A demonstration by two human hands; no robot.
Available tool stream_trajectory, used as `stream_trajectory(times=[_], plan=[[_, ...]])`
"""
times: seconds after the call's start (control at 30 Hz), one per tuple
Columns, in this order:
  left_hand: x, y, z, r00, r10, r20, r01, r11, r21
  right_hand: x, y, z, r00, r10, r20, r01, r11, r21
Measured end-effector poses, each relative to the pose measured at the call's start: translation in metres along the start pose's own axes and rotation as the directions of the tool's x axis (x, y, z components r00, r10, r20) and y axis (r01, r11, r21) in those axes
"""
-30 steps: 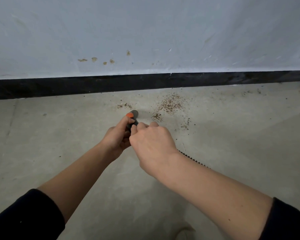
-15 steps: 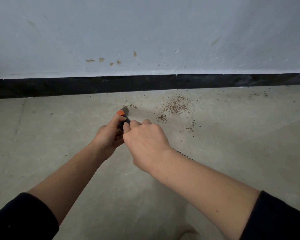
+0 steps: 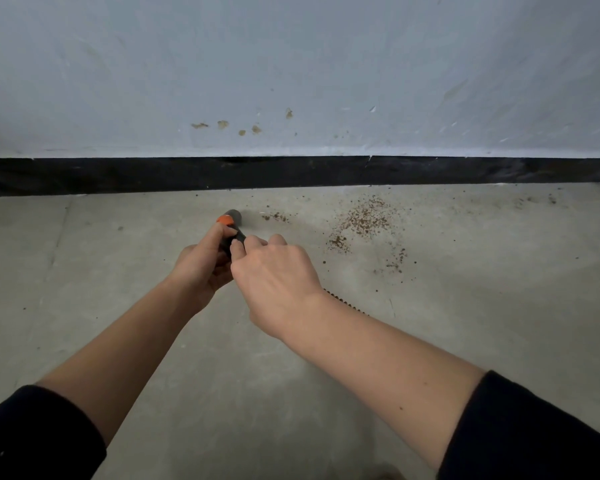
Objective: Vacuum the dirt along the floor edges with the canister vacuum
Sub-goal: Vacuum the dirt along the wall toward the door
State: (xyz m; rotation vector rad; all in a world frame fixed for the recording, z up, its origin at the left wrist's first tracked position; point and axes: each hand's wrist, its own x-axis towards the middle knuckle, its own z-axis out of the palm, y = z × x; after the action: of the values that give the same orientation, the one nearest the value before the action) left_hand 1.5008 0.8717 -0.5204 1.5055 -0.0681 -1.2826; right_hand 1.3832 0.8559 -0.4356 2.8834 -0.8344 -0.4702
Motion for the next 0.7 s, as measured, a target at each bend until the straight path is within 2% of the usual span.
stream_trajectory(times=[0.5, 0.7], plan=[[0.008, -0.013, 0.048, 0.982, -0.034, 0.183, 0.021, 0.997, 0.074, -0.020, 0.032, 0.007, 0.993, 0.109, 0.046, -0.106, 0.992, -0.069], [0.006, -0.017, 0.059, 0.976, -0.047, 0.211, 0.029, 0.996, 0.088, -0.026, 0.038, 0.007, 0.990, 0.126, 0.068, -0.122, 0.990, -0.064]])
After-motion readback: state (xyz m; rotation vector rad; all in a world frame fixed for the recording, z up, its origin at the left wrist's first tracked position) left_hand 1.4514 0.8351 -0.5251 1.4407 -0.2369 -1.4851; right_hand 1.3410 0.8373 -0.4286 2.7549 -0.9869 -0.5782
